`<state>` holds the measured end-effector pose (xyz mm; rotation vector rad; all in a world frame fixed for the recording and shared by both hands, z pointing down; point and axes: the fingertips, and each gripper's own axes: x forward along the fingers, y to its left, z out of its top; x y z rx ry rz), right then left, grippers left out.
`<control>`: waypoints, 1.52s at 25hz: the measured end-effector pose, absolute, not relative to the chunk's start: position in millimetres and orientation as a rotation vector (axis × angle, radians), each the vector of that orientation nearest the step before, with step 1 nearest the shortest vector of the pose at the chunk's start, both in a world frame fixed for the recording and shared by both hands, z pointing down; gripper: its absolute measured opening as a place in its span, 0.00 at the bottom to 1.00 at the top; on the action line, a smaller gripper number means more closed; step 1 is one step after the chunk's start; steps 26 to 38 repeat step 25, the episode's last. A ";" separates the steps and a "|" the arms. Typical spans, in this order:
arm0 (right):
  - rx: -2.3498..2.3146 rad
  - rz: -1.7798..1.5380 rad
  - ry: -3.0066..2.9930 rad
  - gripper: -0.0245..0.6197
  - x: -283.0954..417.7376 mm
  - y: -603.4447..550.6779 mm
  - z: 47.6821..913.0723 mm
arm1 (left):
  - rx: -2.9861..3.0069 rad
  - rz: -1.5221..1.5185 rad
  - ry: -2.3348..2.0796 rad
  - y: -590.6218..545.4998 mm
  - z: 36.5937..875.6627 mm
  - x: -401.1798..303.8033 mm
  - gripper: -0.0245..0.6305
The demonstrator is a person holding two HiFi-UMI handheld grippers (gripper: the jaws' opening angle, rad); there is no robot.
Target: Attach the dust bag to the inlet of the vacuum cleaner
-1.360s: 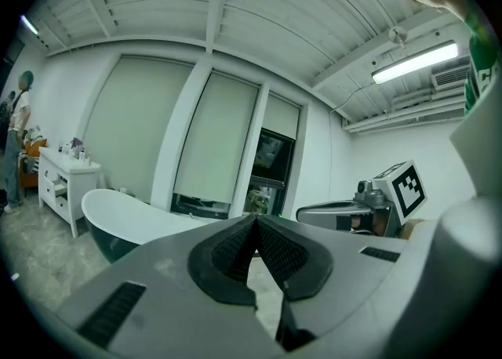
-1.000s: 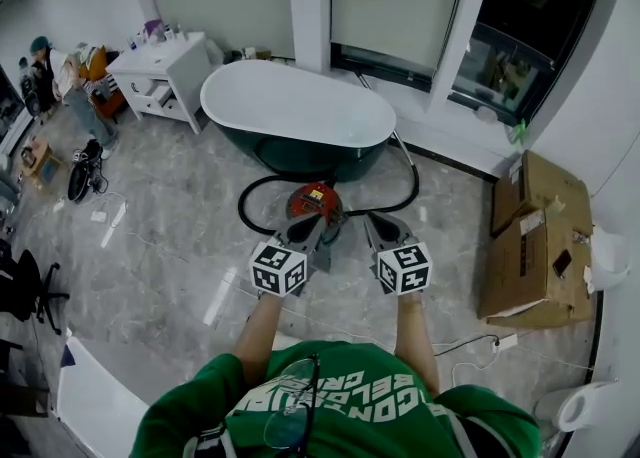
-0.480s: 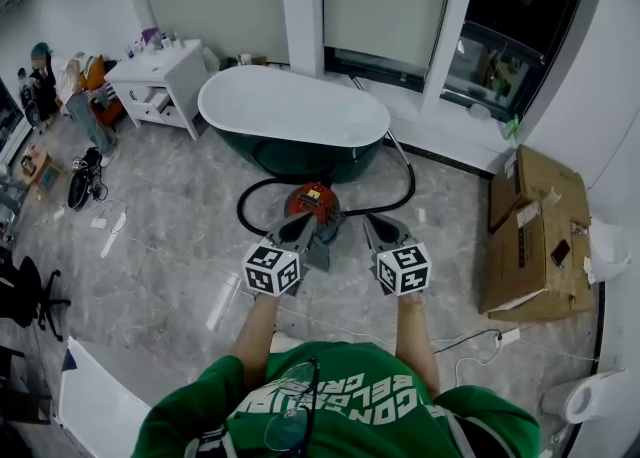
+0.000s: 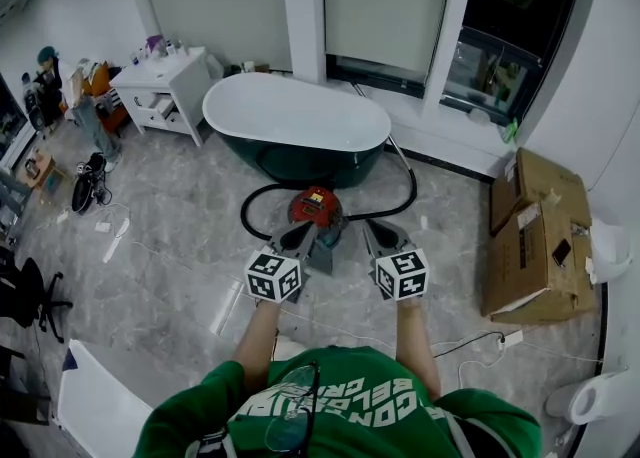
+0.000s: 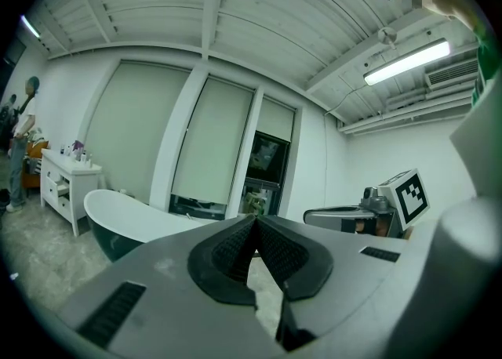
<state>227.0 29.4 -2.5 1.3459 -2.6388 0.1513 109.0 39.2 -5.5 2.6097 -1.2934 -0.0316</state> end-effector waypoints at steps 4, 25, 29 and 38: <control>1.349 0.171 -2.656 0.05 227.0 34.8 0.2 | 2.594 -0.041 -1.320 48.0 -0.8 105.3 0.04; 1.303 0.185 -2.667 0.05 224.5 53.9 2.2 | 2.562 -0.033 -1.332 71.7 -3.0 110.3 0.04; 1.303 0.185 -2.667 0.05 224.5 53.9 2.2 | 2.562 -0.033 -1.332 71.7 -3.0 110.3 0.04; 1.303 0.185 -2.667 0.05 224.5 53.9 2.2 | 2.562 -0.033 -1.332 71.7 -3.0 110.3 0.04</control>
